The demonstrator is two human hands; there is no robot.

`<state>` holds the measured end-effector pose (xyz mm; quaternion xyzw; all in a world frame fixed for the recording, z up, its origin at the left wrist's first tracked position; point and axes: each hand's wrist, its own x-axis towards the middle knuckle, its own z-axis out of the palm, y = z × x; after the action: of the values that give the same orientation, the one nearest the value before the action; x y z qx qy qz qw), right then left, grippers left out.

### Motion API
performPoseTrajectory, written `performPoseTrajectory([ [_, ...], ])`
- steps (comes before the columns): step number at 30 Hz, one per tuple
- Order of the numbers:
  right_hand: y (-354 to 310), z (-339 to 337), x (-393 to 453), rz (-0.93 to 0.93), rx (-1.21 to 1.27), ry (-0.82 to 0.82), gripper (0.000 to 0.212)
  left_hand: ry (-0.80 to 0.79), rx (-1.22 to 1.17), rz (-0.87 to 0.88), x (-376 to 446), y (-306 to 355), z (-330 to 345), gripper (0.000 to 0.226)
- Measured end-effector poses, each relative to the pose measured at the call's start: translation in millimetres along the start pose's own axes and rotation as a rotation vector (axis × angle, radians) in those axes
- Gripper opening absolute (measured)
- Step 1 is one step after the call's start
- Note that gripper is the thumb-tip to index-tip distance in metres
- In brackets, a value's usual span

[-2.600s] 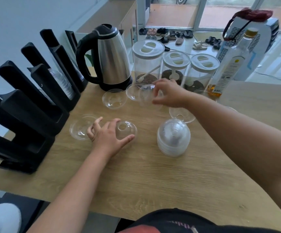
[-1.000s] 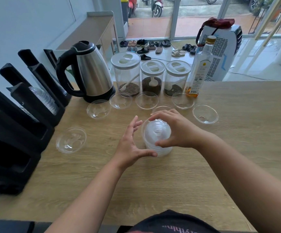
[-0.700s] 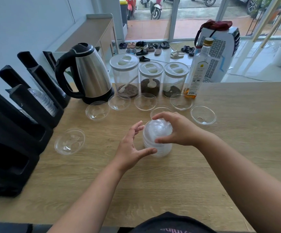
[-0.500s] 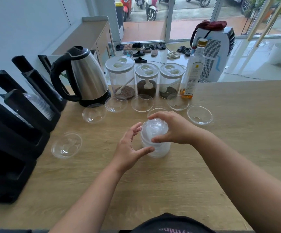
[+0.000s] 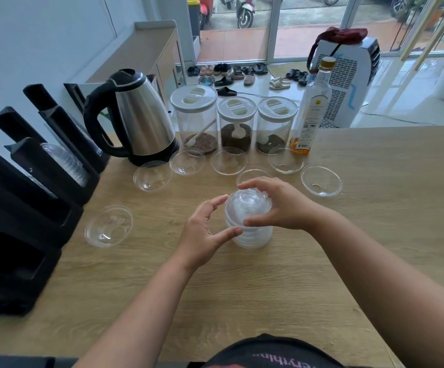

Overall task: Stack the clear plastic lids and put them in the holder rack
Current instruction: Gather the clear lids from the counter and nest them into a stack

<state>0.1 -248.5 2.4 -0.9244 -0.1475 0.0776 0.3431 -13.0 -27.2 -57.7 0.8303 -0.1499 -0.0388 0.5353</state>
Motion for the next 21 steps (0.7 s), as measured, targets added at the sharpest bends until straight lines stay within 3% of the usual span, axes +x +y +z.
performPoseTrajectory([
  [5, 0, 1, 0, -0.021, -0.026, 0.006, 0.078, 0.047, 0.017, -0.014, -6, -2, -9, 0.083],
  [9, 0, -7, -3, -0.005, -0.002, 0.024, 0.094, 0.147, 0.076, -0.038, -16, -11, -36, 0.08],
  [12, 6, -25, -2, 0.03, 0.075, 0.13, 0.087, 0.264, 0.246, -0.041, -25, -23, -65, 0.07],
  [16, 52, -48, 0, 0.227, 0.019, 0.37, 0.067, 0.538, 0.447, -0.145, -44, -53, -105, 0.069],
  [19, 95, -51, -5, 0.483, -0.147, 0.385, 0.087, 0.739, 0.564, -0.334, -57, -74, -119, 0.092],
  [21, 112, -44, -11, 0.612, -0.106, 0.413, 0.103, 0.803, 0.547, -0.429, -61, -82, -120, 0.108],
])
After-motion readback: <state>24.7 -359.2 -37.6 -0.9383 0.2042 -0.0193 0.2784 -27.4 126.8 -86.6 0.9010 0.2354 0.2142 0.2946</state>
